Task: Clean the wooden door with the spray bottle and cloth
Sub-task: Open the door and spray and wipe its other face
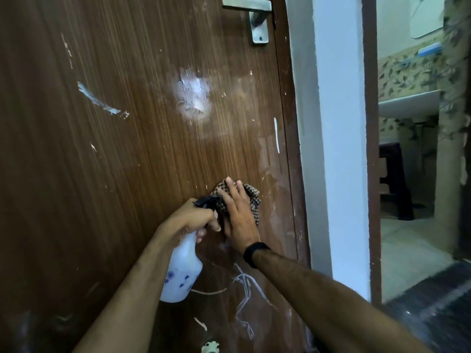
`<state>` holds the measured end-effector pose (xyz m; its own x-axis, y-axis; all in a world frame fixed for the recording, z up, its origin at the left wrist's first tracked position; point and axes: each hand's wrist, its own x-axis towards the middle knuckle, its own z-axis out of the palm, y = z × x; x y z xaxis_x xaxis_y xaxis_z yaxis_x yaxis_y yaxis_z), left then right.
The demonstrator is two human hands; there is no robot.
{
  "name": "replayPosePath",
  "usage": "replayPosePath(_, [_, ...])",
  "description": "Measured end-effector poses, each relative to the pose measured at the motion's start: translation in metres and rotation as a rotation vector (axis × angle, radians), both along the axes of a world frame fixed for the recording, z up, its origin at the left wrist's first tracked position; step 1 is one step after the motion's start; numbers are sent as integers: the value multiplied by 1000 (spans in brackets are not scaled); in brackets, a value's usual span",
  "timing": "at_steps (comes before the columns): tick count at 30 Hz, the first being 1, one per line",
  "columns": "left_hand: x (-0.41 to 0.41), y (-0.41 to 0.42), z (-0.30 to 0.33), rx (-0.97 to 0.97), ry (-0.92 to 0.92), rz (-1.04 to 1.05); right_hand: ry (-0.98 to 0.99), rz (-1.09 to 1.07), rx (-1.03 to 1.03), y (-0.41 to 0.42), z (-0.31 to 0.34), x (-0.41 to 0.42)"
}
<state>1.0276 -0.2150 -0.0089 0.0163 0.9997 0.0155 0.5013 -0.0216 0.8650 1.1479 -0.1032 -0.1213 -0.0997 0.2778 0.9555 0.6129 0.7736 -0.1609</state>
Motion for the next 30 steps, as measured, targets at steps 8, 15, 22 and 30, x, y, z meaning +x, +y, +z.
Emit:
replayPosePath(8, [31,17,-2,-22,12,-118,573,-119,-127,-1,7,57])
replayPosePath(15, [65,42,-30,-39,72,-127,527,-210,-199,7,-12,112])
replayPosePath(22, [75,58,-44,-69,186,-118,483,-214,-206,17,-18,114])
replayPosePath(30, [72,69,-35,-40,86,-149,477,-182,-227,25,-61,82])
